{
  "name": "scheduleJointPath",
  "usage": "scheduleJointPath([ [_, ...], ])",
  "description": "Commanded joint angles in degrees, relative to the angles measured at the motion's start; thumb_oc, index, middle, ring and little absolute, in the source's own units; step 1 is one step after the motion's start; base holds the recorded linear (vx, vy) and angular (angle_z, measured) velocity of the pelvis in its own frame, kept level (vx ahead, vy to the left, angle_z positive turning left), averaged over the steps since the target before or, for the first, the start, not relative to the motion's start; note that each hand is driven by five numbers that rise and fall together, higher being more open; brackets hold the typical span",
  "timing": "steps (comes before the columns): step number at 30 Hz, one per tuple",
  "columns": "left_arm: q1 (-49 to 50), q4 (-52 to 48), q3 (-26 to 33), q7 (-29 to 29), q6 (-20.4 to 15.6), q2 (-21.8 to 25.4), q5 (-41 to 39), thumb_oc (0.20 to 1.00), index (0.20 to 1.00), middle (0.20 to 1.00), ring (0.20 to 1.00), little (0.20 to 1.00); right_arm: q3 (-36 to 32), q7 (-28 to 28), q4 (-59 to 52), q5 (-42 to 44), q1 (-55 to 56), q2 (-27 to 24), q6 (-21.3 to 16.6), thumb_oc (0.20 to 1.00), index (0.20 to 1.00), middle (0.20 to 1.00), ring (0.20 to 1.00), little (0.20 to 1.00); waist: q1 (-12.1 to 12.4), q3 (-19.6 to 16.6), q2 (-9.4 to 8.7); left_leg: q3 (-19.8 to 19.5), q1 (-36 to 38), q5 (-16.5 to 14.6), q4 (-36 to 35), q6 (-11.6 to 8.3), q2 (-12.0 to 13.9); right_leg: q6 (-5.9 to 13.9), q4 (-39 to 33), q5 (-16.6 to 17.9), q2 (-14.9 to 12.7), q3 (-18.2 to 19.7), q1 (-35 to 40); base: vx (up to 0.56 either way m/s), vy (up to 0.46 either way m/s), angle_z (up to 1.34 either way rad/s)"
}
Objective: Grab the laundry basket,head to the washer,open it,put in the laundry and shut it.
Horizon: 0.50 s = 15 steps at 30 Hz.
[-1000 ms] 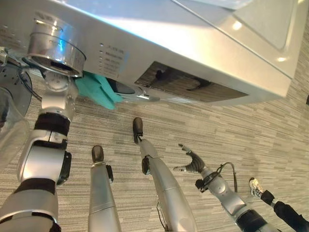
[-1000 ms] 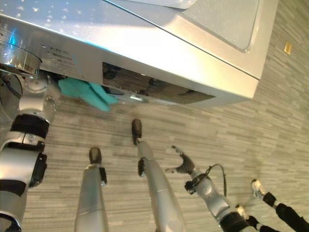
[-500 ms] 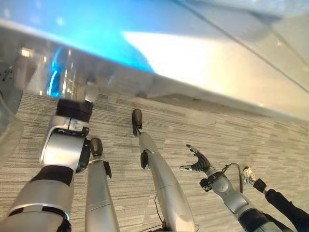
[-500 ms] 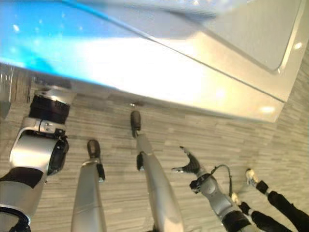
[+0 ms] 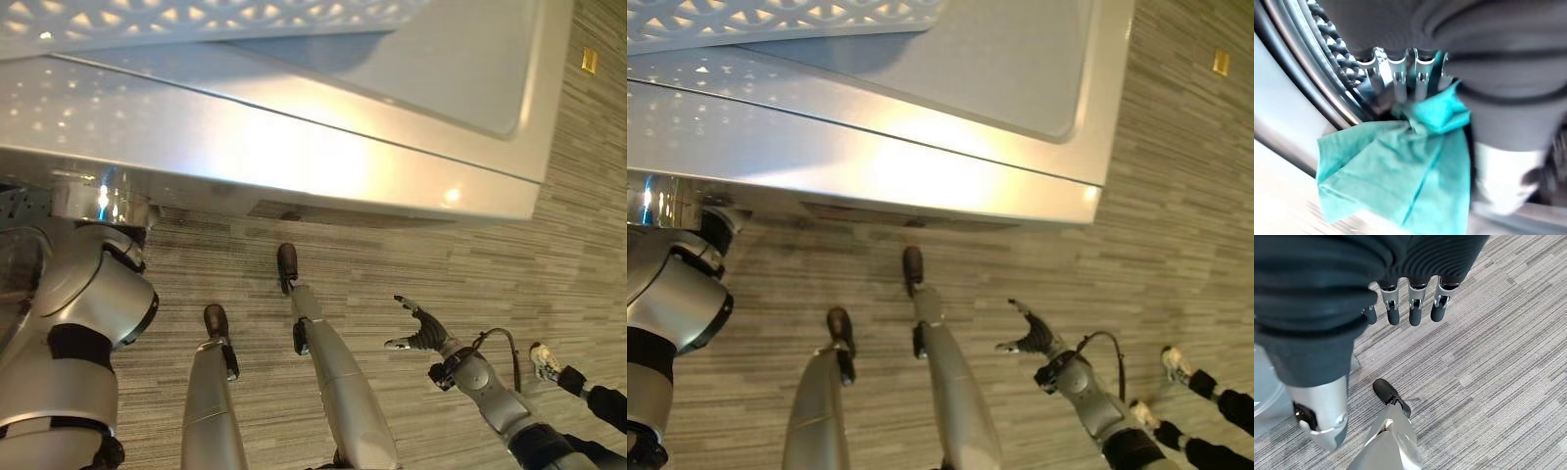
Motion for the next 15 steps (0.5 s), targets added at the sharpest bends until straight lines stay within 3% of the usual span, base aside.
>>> scheduleJointPath([
  [1, 3.9, -6.6, 3.9, 1.3, -1.9, -2.8, 4.5, 1.0, 1.0, 1.0, 1.0, 1.0, -0.3, -0.3, 2.1, -1.2, 3.2, -4.4, 0.3, 1.0, 1.0, 1.0, 1.0, 1.0, -0.7, -1.7, 4.71, -4.5, 7.2, 3.1, -11.4, -0.76, 5.7, 3.76, 2.9, -11.7, -0.6, -4.3, 3.9, -0.02, 0.002, 0.03],
  [4, 10.8, -11.5, 7.4, 3.2, -2.4, -2.9, 3.6, 1.0, 1.0, 1.0, 1.0, 1.0, 0.1, -1.2, 4.0, -1.4, 3.2, -3.3, 0.3, 1.0, 1.0, 1.0, 1.0, 1.0, 0.4, -1.3, 4.78, -4.7, 8.6, 2.8, -11.3, -0.58, 5.6, 3.6, 2.9, -12.0, -0.9, -4.6, 5.7, -0.02, 0.025, 0.12],
  [5, 16.1, -15.4, 11.7, 5.9, -3.2, -3.4, 1.7, 1.0, 1.0, 1.0, 1.0, 1.0, 0.4, -2.0, 6.6, -1.6, 2.8, -1.6, 0.3, 1.0, 1.0, 1.0, 1.0, 1.0, 1.6, -0.7, 4.63, -4.7, 9.5, 2.7, -11.1, -0.42, 5.4, 3.49, 3.0, -12.2, -1.3, -4.9, 6.8, -0.14, 0.056, 0.01],
  [6, 24.3, -25.6, 17.5, 9.1, -4.1, -3.7, 0.0, 1.0, 1.0, 1.0, 1.0, 1.0, 0.7, -2.9, 9.9, -1.9, 2.1, 0.7, 0.5, 1.0, 1.0, 1.0, 1.0, 1.0, 2.6, 0.0, 3.96, -4.3, 9.8, 3.9, -10.6, 0.06, 4.1, 2.84, 2.8, -11.1, -2.6, -5.4, 7.8, -0.06, 0.056, -0.03],
  [7, 24.7, -26.0, 17.7, 9.0, -4.0, -3.5, 0.0, 1.0, 1.0, 1.0, 1.0, 1.0, 1.0, -3.0, 10.0, -1.9, 2.1, 0.7, 0.4, 1.0, 1.0, 1.0, 1.0, 1.0, 2.9, -0.2, 4.56, -4.8, 10.7, 2.5, -10.9, -0.06, 4.7, 3.35, 3.1, -12.4, -1.9, -5.1, 8.4, -0.12, 0.051, 0.01],
  [10, 45.7, -51.2, 27.4, 11.5, -6.9, -5.2, -1.2, 1.0, 1.0, 1.0, 1.0, 1.0, 1.2, -3.2, 18.8, -3.0, 1.5, 6.0, 1.9, 1.0, 1.0, 1.0, 1.0, 1.0, 6.3, 0.8, 4.73, -4.7, 13.7, 2.9, -10.9, 1.02, 2.8, 2.66, 2.1, -11.4, -3.6, -5.9, 12.8, -0.05, 0.071, 0.16],
  [13, 51.9, -54.9, 29.5, 12.9, -7.0, -5.6, 2.9, 1.0, 1.0, 1.0, 1.0, 1.0, 2.1, -3.3, 22.8, -3.7, 1.0, 8.3, 2.1, 1.0, 1.0, 1.0, 1.0, 1.0, 7.7, 1.3, 4.57, -4.7, 16.8, 2.6, -11.8, 1.36, 2.1, 2.8, 1.0, -11.2, -4.2, -5.9, 16.4, -0.01, 0.091, 0.14],
  [15, 59.4, -57.4, 30.2, 11.0, -7.6, -6.0, 3.2, 1.0, 1.0, 1.0, 1.0, 1.0, 1.6, -2.8, 26.4, -4.1, 1.7, 9.6, 3.0, 1.0, 1.0, 1.0, 1.0, 1.0, 9.4, 0.7, 5.49, -4.6, 20.3, 2.2, -12.4, 2.23, 0.7, 3.15, 0.0, -11.0, -5.4, -5.8, 20.8, 0.0, 0.151, 0.15],
])
